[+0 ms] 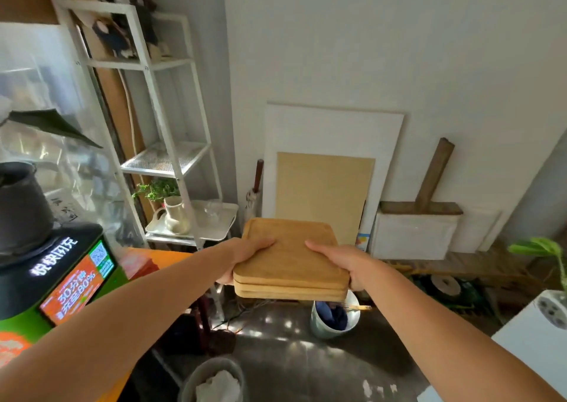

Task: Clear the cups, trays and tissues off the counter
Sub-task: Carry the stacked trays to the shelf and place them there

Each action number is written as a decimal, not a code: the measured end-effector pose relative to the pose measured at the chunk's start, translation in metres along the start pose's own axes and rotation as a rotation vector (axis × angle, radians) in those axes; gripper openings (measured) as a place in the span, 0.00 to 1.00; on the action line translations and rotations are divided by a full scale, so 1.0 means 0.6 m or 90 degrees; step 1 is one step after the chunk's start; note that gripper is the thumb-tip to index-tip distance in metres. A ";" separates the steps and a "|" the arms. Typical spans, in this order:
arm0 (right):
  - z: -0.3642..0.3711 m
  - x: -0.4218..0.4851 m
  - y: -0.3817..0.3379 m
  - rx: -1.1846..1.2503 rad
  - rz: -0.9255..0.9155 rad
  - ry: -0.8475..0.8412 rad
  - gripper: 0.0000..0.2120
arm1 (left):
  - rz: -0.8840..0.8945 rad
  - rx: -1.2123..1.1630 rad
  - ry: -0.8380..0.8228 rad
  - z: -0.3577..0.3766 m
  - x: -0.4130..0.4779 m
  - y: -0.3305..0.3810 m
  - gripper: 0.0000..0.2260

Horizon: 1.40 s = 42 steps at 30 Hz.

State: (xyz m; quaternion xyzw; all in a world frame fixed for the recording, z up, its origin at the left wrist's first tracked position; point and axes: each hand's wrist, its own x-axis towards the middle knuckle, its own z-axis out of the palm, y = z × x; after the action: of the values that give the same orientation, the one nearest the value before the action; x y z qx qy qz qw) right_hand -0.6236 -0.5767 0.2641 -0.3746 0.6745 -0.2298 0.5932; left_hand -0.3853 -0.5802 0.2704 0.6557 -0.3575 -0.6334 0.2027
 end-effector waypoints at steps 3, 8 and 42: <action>-0.024 0.064 -0.041 -0.020 0.004 -0.025 0.31 | -0.010 -0.001 0.023 0.004 0.051 0.047 0.33; -0.072 0.177 -0.128 -0.044 -0.004 -0.060 0.35 | -0.030 -0.031 0.074 0.009 0.129 0.134 0.30; 0.207 0.725 -0.708 -0.247 -0.102 -0.239 0.36 | 0.037 -0.332 0.352 -0.421 0.515 0.443 0.30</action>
State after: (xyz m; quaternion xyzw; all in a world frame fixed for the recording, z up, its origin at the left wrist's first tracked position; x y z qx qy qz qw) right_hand -0.4108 -1.1589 0.2877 -0.5697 0.5522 -0.0690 0.6048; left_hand -0.2135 -1.0280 0.2788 0.7180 -0.1346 -0.4961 0.4693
